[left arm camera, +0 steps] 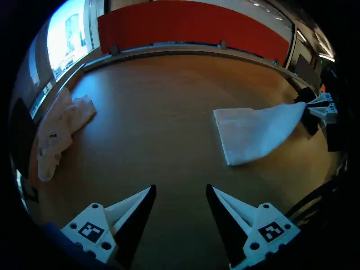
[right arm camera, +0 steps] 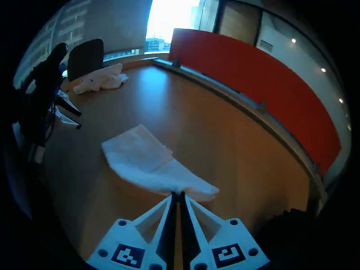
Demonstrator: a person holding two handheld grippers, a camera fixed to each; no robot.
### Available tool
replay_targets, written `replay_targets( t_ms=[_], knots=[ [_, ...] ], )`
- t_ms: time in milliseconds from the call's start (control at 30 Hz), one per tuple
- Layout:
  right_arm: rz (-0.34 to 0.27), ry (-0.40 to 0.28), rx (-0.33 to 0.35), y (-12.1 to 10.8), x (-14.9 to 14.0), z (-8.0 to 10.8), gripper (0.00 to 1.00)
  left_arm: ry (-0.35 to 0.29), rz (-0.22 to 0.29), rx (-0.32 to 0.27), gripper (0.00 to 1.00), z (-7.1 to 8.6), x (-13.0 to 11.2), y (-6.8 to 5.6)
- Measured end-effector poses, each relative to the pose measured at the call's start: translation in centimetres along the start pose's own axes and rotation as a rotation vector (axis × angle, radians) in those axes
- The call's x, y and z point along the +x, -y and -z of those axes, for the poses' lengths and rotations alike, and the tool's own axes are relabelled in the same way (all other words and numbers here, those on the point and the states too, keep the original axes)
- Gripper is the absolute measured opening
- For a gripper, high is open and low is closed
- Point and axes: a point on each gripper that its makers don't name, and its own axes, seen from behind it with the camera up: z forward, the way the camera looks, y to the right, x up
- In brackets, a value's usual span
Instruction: Fold towel
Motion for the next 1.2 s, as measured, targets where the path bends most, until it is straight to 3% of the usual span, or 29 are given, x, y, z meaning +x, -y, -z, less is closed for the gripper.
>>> replay_targets(
  t_ms=[300, 567, 1200],
  knots=[
    [0.033, -0.013, -0.009, -0.7, 1.4, 0.4, 0.05, -0.004, -0.002, -0.004, 0.81, 0.2, 0.2, -0.5],
    [0.067, -0.024, 0.019, 0.8, 2.8, -0.5, 0.05, -0.012, 0.003, -0.001, 0.81, 0.5, 0.5, -0.4],
    [0.149, -0.062, 0.197, 10.5, 7.9, -6.9, 0.05, -0.034, 0.047, 0.036, 0.81, 1.9, 0.5, 2.0]
  ],
)
